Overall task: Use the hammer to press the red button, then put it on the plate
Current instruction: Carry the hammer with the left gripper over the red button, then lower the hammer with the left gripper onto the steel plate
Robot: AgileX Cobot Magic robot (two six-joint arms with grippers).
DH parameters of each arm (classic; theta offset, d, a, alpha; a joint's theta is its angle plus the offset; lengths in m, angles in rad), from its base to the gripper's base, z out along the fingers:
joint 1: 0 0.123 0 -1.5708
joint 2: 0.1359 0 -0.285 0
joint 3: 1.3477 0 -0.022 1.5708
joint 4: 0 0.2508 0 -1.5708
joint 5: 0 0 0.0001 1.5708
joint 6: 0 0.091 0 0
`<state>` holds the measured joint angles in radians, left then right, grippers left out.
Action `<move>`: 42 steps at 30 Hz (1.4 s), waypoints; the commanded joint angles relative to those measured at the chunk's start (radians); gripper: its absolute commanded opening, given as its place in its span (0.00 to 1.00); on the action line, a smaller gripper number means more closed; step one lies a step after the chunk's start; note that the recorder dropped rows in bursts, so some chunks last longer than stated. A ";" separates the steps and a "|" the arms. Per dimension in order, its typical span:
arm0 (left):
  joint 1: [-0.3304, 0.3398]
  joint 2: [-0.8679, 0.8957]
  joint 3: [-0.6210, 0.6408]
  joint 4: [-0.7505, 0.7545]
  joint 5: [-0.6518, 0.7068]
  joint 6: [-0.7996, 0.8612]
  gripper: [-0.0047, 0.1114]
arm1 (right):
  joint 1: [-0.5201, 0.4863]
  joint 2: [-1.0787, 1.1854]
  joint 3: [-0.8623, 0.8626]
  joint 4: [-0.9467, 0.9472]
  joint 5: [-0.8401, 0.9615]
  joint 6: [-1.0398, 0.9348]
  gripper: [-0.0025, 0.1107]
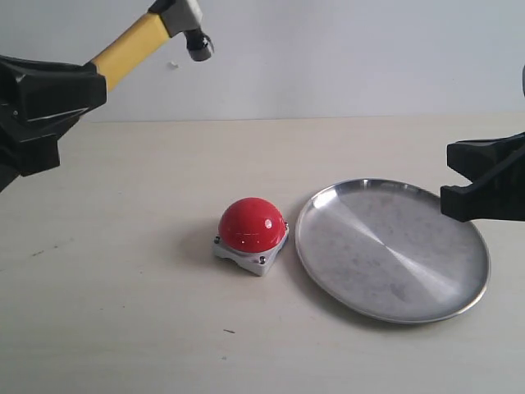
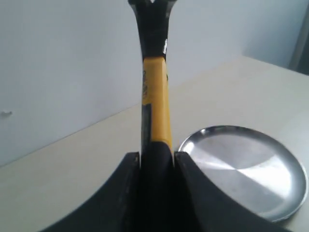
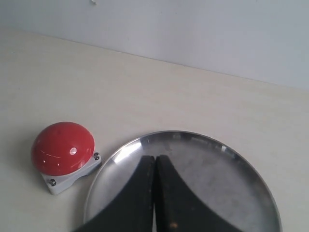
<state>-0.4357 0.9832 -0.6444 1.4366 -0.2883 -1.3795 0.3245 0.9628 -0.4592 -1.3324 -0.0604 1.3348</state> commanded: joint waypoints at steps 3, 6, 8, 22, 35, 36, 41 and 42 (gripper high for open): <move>-0.003 0.023 -0.013 -0.131 -0.070 0.016 0.04 | 0.002 -0.009 0.003 0.020 0.021 0.001 0.02; -0.003 0.104 -0.013 -0.271 -0.134 0.104 0.04 | 0.002 -0.009 0.003 0.031 0.185 0.007 0.02; -0.007 0.157 -0.013 -0.378 -0.181 0.173 0.04 | 0.002 -0.009 0.003 0.037 0.274 0.033 0.02; -0.355 0.831 -0.427 -1.157 -0.172 0.777 0.04 | 0.002 -0.009 0.003 0.052 0.413 0.063 0.02; -0.419 1.200 -0.797 -1.181 -0.036 0.740 0.04 | 0.002 -0.009 0.018 0.078 0.551 0.082 0.02; -0.420 1.212 -0.810 -1.196 -0.036 0.740 0.04 | 0.002 -0.009 0.018 0.078 0.556 0.084 0.02; -0.435 1.268 -0.874 -1.214 -0.036 0.740 0.04 | 0.002 -0.009 0.018 0.078 0.540 0.084 0.02; -0.442 1.280 -0.887 -1.214 -0.038 0.740 0.04 | 0.002 -0.009 0.018 0.078 0.539 0.084 0.02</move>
<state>-0.8607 2.2557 -1.4869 0.2389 -0.2538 -0.6356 0.3245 0.9628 -0.4461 -1.2549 0.4787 1.4141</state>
